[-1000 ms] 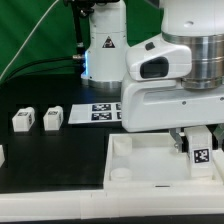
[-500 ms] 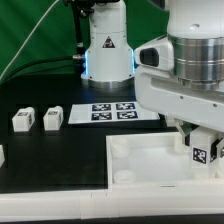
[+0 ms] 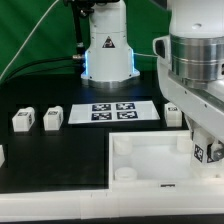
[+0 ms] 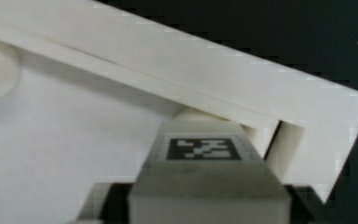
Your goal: Assemble one leg
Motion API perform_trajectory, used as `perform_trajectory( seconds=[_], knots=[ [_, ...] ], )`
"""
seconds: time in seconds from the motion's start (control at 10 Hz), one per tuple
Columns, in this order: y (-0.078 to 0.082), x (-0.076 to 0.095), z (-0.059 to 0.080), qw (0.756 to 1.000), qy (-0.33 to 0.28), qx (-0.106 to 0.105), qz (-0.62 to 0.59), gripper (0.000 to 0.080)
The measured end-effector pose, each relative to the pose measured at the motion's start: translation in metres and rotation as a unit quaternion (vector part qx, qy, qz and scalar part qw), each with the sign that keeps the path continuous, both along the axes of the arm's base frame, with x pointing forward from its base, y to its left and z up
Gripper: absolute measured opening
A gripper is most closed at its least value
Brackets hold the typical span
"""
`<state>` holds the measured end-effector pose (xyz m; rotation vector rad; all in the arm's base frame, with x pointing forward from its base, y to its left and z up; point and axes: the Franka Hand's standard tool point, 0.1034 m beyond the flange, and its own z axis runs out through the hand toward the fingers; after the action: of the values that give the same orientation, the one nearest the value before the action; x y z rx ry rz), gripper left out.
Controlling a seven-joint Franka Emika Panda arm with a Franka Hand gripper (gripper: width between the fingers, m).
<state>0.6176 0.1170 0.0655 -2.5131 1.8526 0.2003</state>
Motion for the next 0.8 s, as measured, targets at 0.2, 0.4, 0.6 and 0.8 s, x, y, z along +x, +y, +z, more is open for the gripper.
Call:
perform_trajectory(
  seconds=[0.2,0.4,0.6,0.8],
  knots=[
    [0.0003,-0.0002,-0.0002,1.0,0.0,0.0,0.005,0.0448],
    [0.0009,-0.0012,-0.0003,1.0,0.001,0.002,0.024,0.0573],
    [0.0047,-0.0042,0.0005,0.994,0.003,0.011,0.11,0.0645],
    [0.0056,-0.0044,0.0006,0.971,-0.009,0.025,0.238,0.0649]
  ],
)
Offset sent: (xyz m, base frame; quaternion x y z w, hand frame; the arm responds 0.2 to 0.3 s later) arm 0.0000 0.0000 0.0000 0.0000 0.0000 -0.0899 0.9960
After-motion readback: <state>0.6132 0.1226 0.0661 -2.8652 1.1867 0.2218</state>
